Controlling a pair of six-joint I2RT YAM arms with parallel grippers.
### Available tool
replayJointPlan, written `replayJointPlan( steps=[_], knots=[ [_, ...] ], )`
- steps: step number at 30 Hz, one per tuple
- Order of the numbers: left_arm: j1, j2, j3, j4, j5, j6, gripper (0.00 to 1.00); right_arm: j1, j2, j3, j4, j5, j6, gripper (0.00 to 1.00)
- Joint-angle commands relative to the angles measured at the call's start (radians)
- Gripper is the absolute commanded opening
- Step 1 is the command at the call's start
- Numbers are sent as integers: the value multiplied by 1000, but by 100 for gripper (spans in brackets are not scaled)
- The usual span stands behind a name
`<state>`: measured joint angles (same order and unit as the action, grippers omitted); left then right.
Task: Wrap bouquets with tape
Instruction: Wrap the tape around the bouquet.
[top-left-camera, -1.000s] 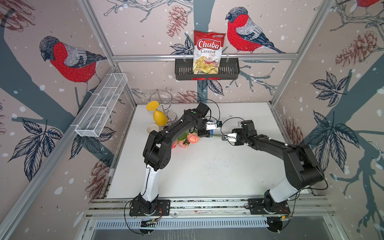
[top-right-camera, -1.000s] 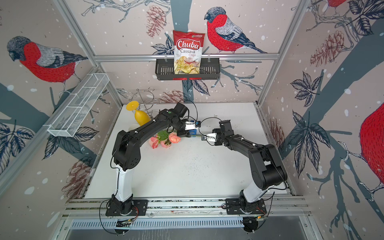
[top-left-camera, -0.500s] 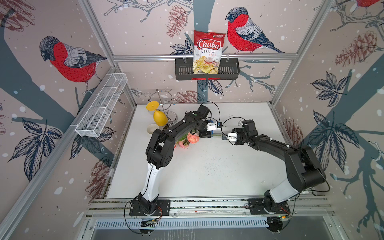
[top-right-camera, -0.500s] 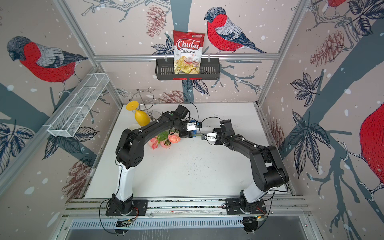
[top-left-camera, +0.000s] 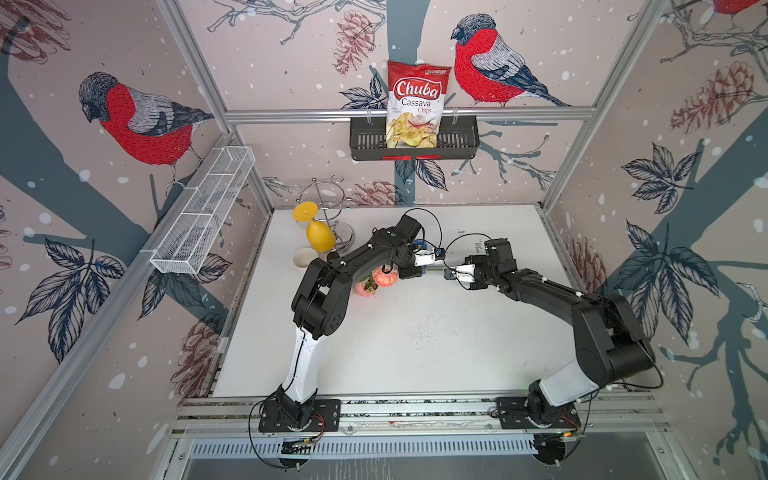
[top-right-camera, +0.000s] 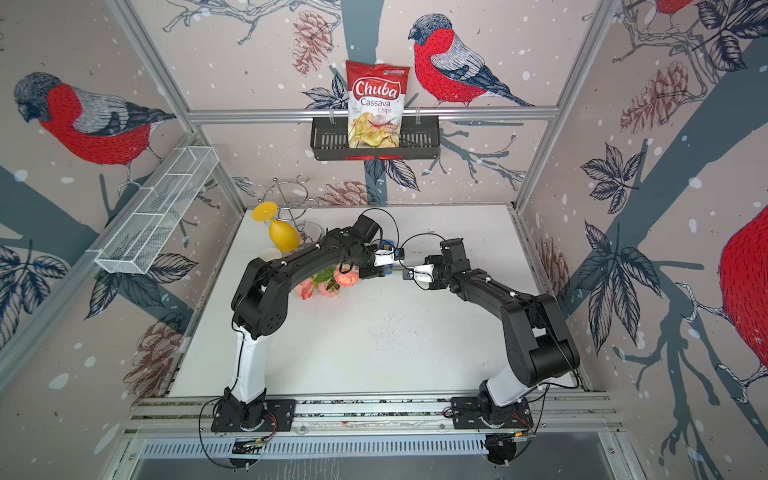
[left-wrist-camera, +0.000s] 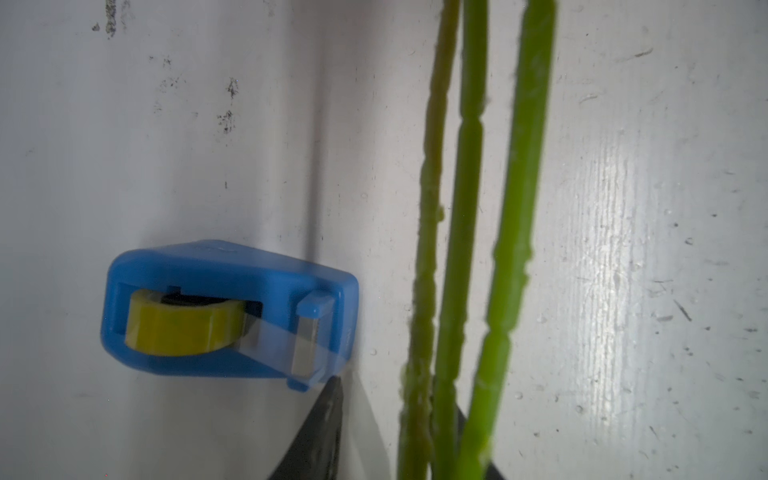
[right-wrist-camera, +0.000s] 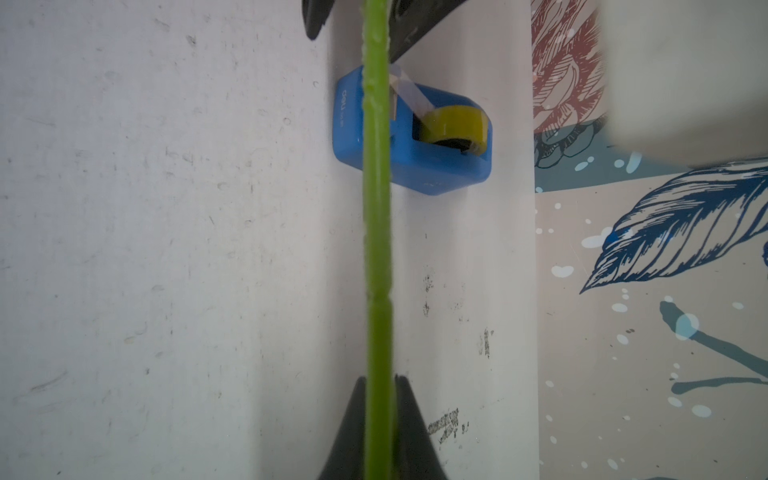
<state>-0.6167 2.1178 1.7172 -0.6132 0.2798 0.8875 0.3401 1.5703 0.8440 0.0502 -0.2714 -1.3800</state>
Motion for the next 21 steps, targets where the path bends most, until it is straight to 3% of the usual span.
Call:
replayJointPlan(
  steps=[1,12,21],
  knots=[
    [-1,-22,-10,68,0,-27,31,1,-7,7,-12,-34,28,0],
    [-3,-5,-1,46,-15,-31,0,2,-9,6,-31,-42,27,0],
    [-3,-64,-63,94,6,-8,0,2,-16,6,-47,-46,23,0]
  ],
)
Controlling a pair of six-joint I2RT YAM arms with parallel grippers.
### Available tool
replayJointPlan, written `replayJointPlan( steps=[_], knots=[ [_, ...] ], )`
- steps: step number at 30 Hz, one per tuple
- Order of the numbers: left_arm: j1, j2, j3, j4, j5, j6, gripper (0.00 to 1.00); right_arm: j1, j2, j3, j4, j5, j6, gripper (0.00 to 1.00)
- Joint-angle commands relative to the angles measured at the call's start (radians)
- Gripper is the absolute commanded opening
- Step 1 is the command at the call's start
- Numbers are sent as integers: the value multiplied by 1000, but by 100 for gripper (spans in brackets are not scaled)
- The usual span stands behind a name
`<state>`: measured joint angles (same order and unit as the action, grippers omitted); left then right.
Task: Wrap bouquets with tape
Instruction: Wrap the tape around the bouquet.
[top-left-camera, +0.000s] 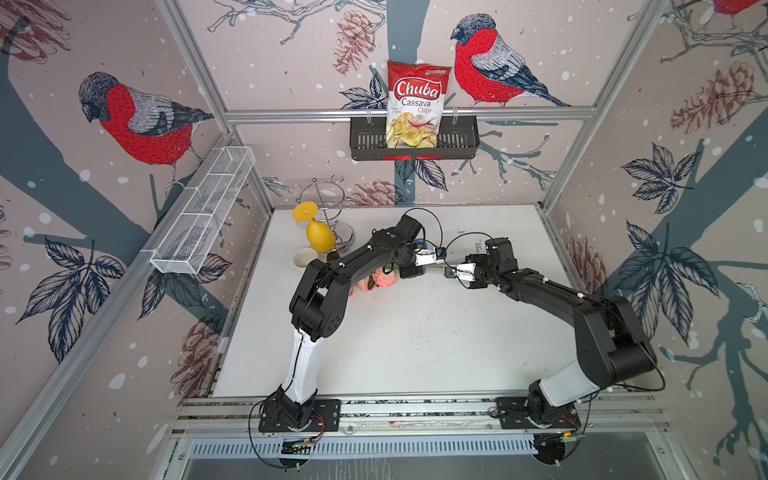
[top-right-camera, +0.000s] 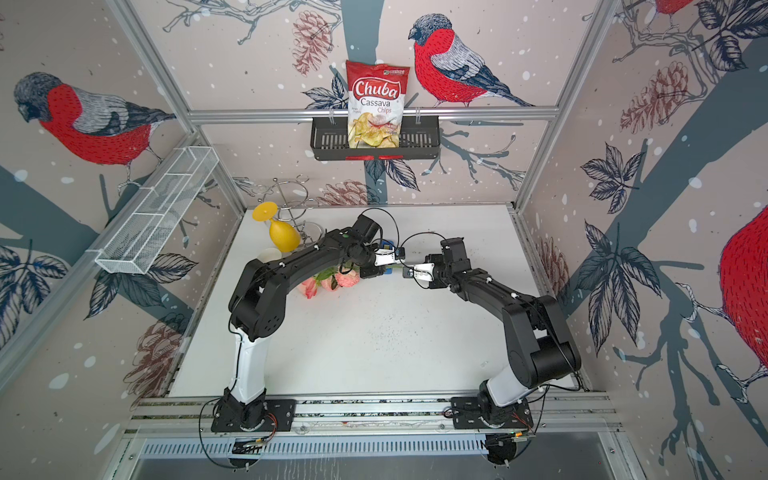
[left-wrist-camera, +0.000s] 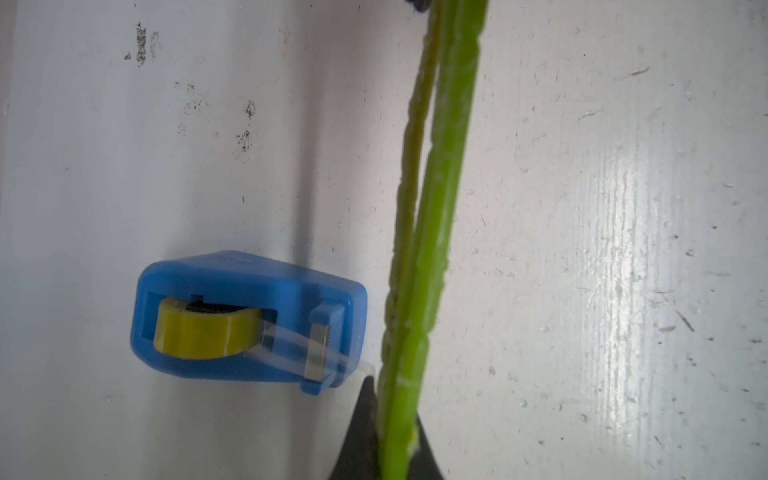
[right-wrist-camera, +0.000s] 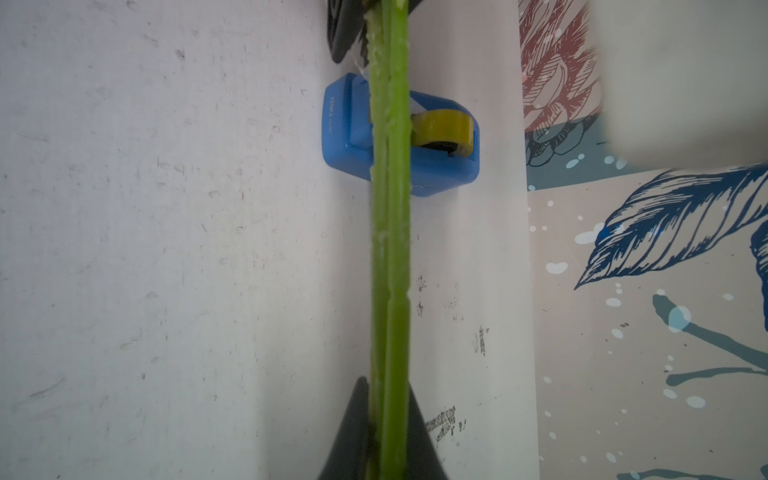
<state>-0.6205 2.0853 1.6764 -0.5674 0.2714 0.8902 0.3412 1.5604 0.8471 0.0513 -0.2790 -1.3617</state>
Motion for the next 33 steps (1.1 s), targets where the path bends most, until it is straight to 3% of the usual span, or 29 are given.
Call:
replayJointPlan(
  steps=[1,3,4,8,12,27,30,33],
  knots=[
    [1,-38,-26,55,17,-9,0,0,-8,3,-47,-39,3,0],
    [1,-41,-17,38,-1,-22,2,-1,-10,3,-50,-38,0,0],
    [-1,-36,-3,8,-3,-11,11,-1,-10,3,-51,-36,1,0],
    [-1,-38,13,-82,-17,14,28,-1,-8,3,-51,-34,-1,0],
    [1,-62,-21,-105,-23,35,35,-2,-7,2,-50,-35,-3,0],
    [2,-54,12,-64,-6,11,36,-2,-12,4,-57,-45,0,0],
    [2,-40,24,-61,-13,7,33,-1,-13,6,-61,-49,1,0],
    [2,-35,25,-59,5,10,23,0,-14,5,-62,-53,0,0]
  ],
)
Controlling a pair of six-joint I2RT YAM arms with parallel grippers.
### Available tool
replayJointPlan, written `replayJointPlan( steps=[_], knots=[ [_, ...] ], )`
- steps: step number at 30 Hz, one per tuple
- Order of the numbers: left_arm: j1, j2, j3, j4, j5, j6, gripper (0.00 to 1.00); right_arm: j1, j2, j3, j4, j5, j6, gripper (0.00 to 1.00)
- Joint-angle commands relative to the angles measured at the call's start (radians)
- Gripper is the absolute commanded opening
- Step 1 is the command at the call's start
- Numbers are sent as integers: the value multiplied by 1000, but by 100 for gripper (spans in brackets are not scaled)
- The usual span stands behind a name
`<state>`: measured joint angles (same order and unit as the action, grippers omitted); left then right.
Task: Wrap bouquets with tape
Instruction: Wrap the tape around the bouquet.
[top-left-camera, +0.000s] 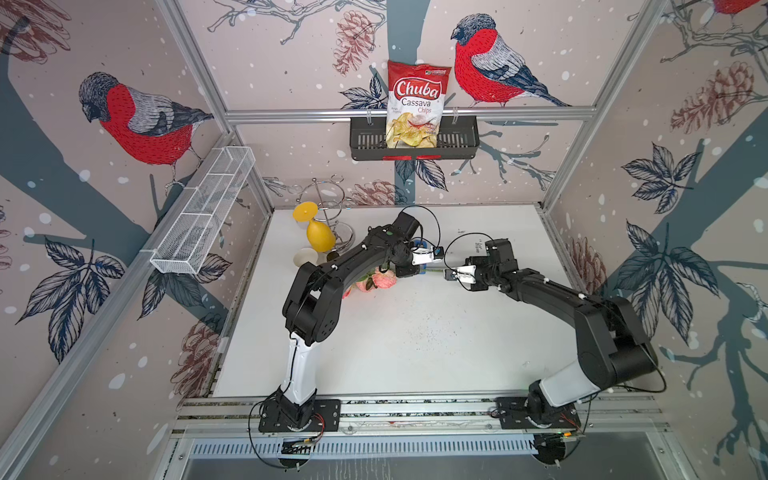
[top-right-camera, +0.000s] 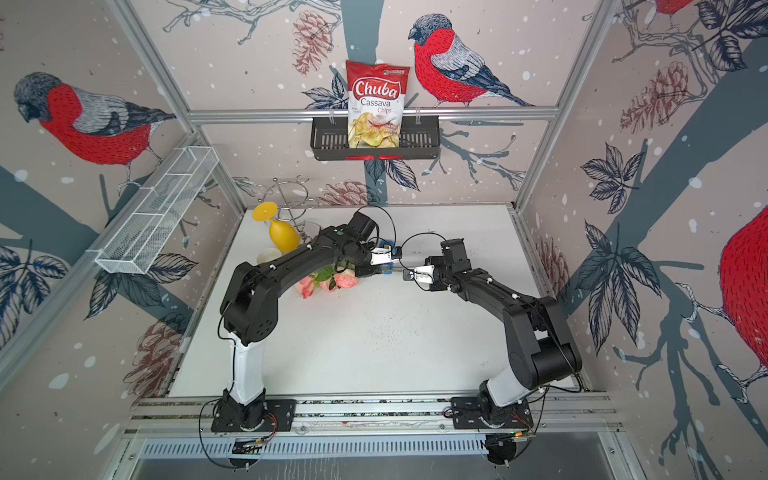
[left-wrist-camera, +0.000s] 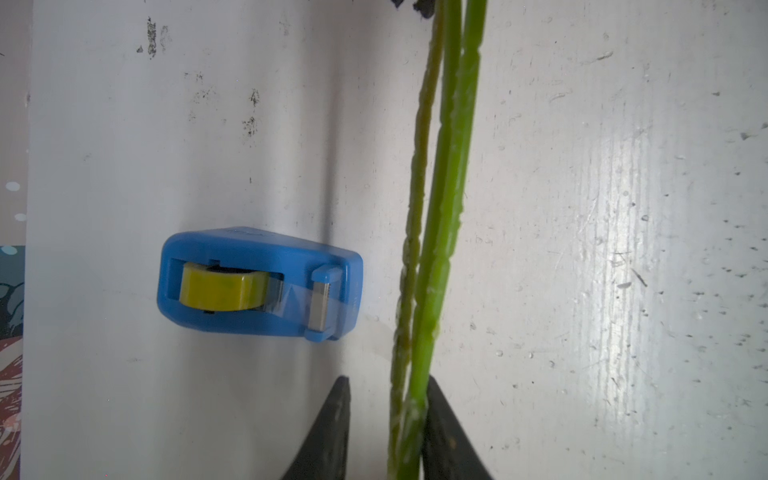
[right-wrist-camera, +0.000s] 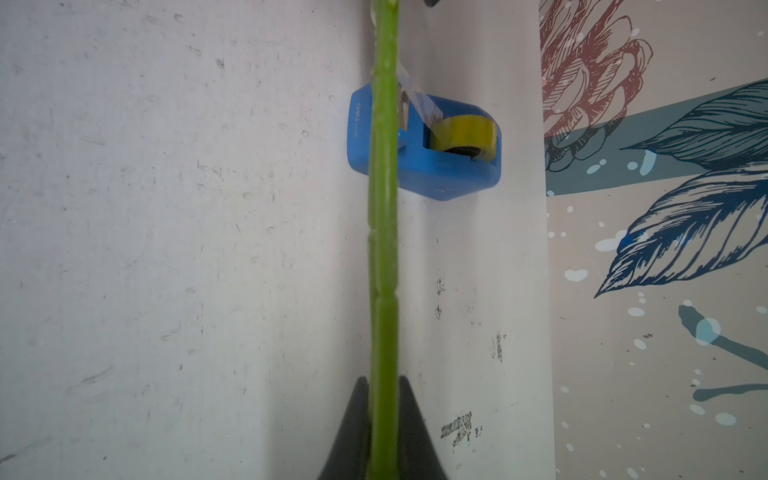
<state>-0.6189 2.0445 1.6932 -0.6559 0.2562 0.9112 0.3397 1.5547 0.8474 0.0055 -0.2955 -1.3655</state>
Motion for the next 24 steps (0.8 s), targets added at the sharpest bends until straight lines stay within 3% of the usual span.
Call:
replayJointPlan(
  steps=[1,4,7,8,9,10,11,20,24],
  knots=[
    [1,5,6,37,20,-12,18,-1,-10,5,-18,-36,3,0],
    [1,-1,1,44,15,-15,0,1,-14,5,-22,-41,6,0],
    [1,-30,-24,79,5,-21,0,0,-35,-10,-15,-50,11,0],
    [1,-44,-38,100,-8,-25,0,-3,-55,-16,-18,-59,26,5],
    [1,-56,-51,127,-23,-35,0,-6,-81,-29,-3,-63,64,27],
    [1,-66,-67,147,-35,-35,0,-7,-117,-52,37,-64,116,57],
    [0,-73,-76,155,-40,-30,0,-8,-162,-75,57,-69,139,99],
    [-25,-118,-138,207,-118,-35,0,-1,-504,-178,198,88,418,99],
    [-57,-149,-191,259,-185,-30,0,-16,-618,-212,333,64,539,100]
  ],
)
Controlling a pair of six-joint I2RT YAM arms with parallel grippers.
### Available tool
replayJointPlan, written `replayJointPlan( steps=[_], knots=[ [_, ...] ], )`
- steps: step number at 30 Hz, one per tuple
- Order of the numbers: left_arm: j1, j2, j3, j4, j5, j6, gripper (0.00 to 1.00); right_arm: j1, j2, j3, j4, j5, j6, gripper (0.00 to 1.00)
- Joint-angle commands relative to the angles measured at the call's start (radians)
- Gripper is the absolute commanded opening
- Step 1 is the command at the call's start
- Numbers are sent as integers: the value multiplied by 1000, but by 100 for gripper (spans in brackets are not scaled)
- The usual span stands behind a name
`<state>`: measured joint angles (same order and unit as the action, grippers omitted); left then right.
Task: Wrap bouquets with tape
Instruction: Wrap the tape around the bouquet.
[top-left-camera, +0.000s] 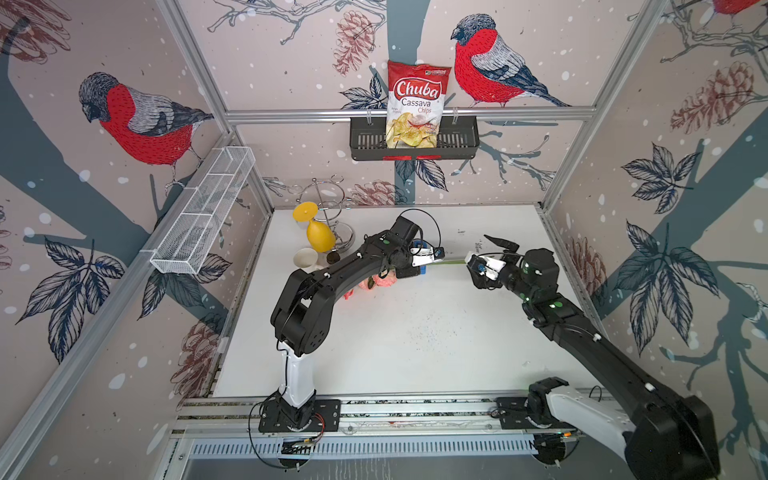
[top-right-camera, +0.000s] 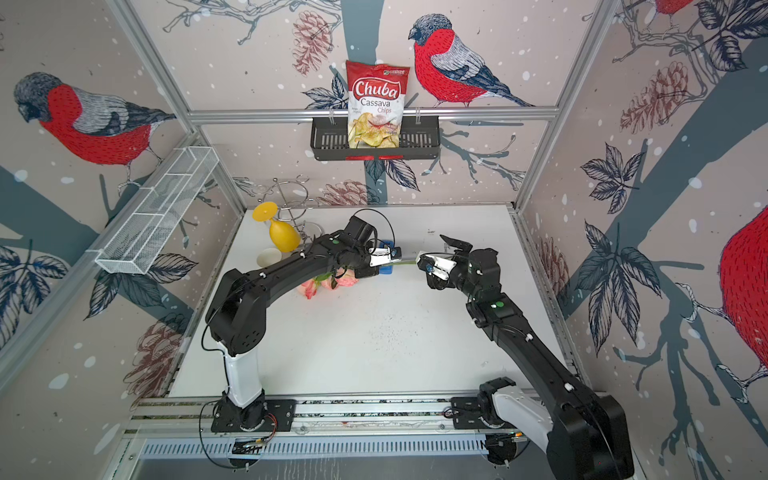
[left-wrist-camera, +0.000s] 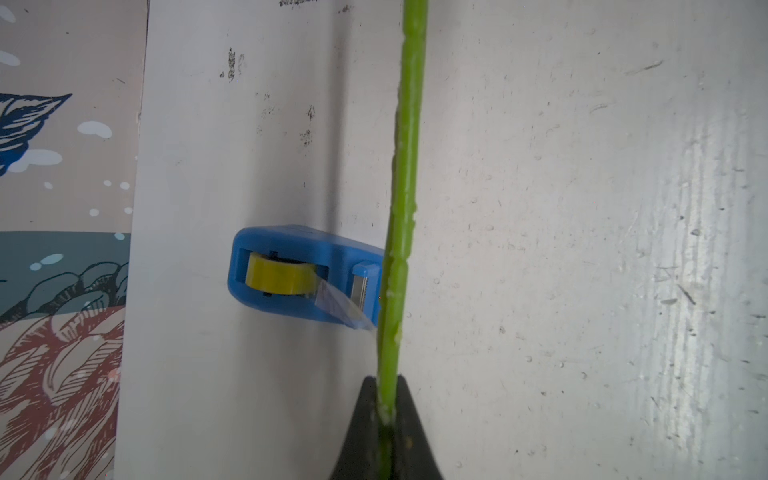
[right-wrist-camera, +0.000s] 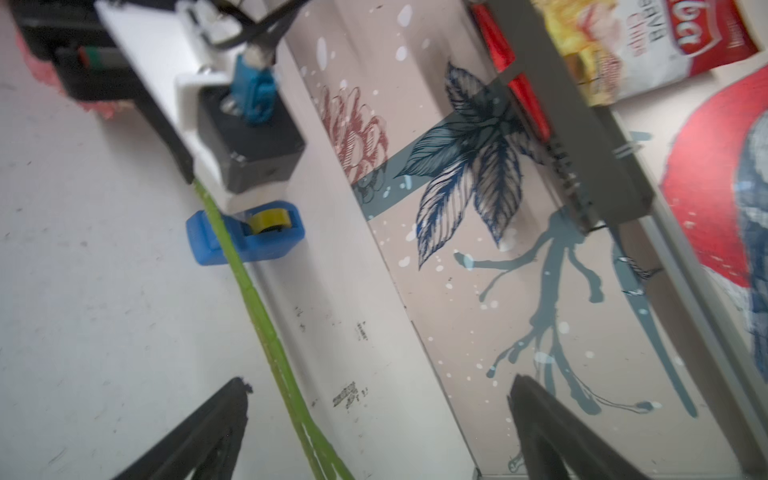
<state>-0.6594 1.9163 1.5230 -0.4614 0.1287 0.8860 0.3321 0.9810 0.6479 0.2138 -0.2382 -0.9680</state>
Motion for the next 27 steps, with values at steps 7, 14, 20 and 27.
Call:
replayJointPlan(
  steps=[7,14,20,27],
  knots=[
    [-68,-62,-81,131,-181,-12,0,-50,1,154,48,56,521,100],
    [-133,-125,-216,326,-384,41,0,-51,187,349,-189,24,567,100],
    [-198,-212,-417,635,-516,174,0,-50,327,462,-355,-144,563,96],
    [-223,-228,-520,792,-573,243,0,-9,517,603,-606,-214,460,79]
  ],
)
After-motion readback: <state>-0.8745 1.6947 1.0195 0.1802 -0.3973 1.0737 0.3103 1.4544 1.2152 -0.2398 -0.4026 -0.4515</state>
